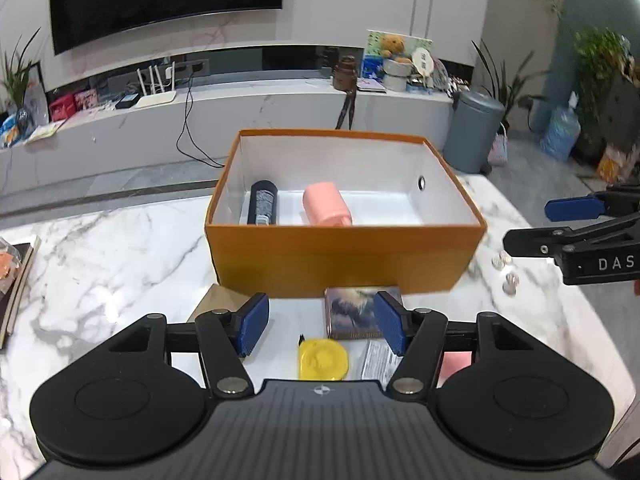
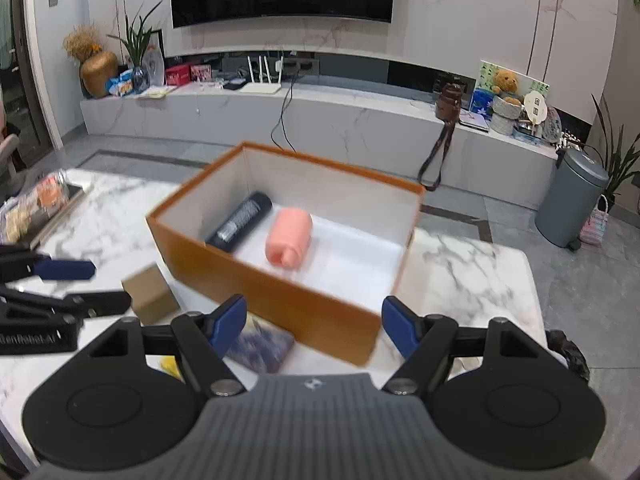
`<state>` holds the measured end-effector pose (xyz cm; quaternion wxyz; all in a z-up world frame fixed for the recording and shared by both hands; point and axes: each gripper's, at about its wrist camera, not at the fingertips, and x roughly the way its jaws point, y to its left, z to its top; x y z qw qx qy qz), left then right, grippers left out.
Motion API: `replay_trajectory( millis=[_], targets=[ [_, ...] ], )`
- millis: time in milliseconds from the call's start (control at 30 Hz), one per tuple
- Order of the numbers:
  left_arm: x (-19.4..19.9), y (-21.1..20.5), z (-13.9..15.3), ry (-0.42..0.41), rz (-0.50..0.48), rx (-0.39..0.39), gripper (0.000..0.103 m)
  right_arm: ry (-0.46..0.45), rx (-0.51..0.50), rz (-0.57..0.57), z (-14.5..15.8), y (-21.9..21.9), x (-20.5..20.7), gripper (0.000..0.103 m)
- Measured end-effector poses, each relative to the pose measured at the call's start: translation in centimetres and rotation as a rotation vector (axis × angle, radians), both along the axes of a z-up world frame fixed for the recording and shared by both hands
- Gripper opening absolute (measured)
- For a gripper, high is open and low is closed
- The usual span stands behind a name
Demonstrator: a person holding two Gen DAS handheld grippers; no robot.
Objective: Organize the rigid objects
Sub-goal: 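Release the navy can in the box with the left tool and withdraw both tools, then grasp the plaid glasses case with the left tool while the right tool grasps the white flat box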
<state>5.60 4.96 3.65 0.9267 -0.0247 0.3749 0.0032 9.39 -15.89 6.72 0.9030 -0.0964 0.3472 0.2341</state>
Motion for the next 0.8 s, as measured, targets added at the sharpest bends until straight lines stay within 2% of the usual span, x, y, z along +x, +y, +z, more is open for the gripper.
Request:
replay_trajectory(
  millis=[267, 467, 600, 800],
  targets=[
    [-2.4, -2.7, -2.4, 0.024, -0.032, 0.028, 0.072, 0.006, -0.098, 0.003, -3.1, -3.4, -2.7, 0.074],
    [-4.0, -7.7, -4.8, 0.08, -0.139, 0.071, 0.073, 0.028, -0.113, -0.012, -4.8, -5.0, -4.5, 0.074],
    [-5.1, -10.1, -6.2, 0.105, -0.163, 0.057, 0.079, 0.036, -0.101, -0.015, -5.3, -5.8, -5.9, 0.074],
    [-6.8, -11.2, -8.9, 0.09, -0.009, -0.065, 0.078, 0.059, -0.104, -0.041, -7.6, -7.1, -7.7, 0.074]
  ],
)
